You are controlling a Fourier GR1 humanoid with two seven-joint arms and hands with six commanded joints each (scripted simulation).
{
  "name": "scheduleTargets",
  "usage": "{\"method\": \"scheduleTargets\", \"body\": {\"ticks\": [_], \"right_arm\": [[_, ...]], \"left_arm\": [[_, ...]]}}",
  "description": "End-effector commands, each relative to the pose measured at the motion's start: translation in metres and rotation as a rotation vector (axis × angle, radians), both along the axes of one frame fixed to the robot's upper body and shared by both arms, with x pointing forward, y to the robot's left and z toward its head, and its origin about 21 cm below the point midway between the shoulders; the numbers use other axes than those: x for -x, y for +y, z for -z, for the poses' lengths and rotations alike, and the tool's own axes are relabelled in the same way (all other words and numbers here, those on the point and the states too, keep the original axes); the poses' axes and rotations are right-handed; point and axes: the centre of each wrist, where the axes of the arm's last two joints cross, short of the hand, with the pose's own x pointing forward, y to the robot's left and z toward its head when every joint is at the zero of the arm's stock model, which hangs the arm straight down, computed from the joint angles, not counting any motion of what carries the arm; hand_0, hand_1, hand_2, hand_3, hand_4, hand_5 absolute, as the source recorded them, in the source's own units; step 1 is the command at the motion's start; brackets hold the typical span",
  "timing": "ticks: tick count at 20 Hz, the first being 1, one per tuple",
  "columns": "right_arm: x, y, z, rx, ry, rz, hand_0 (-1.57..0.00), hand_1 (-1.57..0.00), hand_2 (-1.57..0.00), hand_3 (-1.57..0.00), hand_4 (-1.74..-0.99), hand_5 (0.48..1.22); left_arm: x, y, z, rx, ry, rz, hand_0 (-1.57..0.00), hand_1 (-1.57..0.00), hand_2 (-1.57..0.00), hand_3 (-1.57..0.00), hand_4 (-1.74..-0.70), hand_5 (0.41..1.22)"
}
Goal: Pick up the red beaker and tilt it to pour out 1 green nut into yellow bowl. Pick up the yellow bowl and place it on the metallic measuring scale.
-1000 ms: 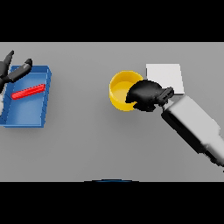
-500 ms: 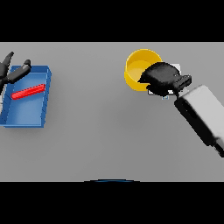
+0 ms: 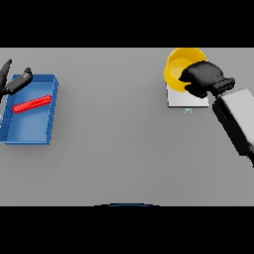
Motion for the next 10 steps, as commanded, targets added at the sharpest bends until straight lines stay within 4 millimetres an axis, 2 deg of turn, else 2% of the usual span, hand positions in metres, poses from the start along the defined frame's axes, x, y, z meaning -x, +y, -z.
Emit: {"method": "scheduleTargets", "body": {"ticks": [1, 5, 9, 10], "right_arm": [[-0.003, -0.006, 0.003, -0.002, 0.005, 0.006, -1.57, -1.57, -1.50, -1.18, -1.741, 1.221], [-0.008, -0.019, 0.018, -0.012, 0.027, 0.033, -1.57, -1.57, -1.41, -1.32, -1.741, 1.221], [-0.009, -0.019, 0.033, -0.015, 0.049, 0.071, -1.57, -1.57, -1.38, -1.38, -1.741, 1.221], [-0.008, -0.022, 0.034, -0.018, 0.058, 0.065, -1.57, -1.57, -1.38, -1.39, -1.741, 1.221]], "left_arm": [[0.001, -0.002, 0.001, 0.002, 0.001, 0.002, 0.00, 0.00, 0.00, 0.00, -0.86, 0.779], [-0.003, -0.008, 0.003, -0.020, 0.011, 0.011, 0.00, 0.00, 0.00, 0.00, -0.86, 0.802], [-0.002, -0.003, 0.004, -0.019, 0.017, 0.001, 0.00, 0.00, 0.00, 0.00, -0.85, 0.807], [-0.003, -0.006, 0.004, -0.018, 0.017, 0.000, 0.00, 0.00, 0.00, 0.00, -0.85, 0.802]]}}
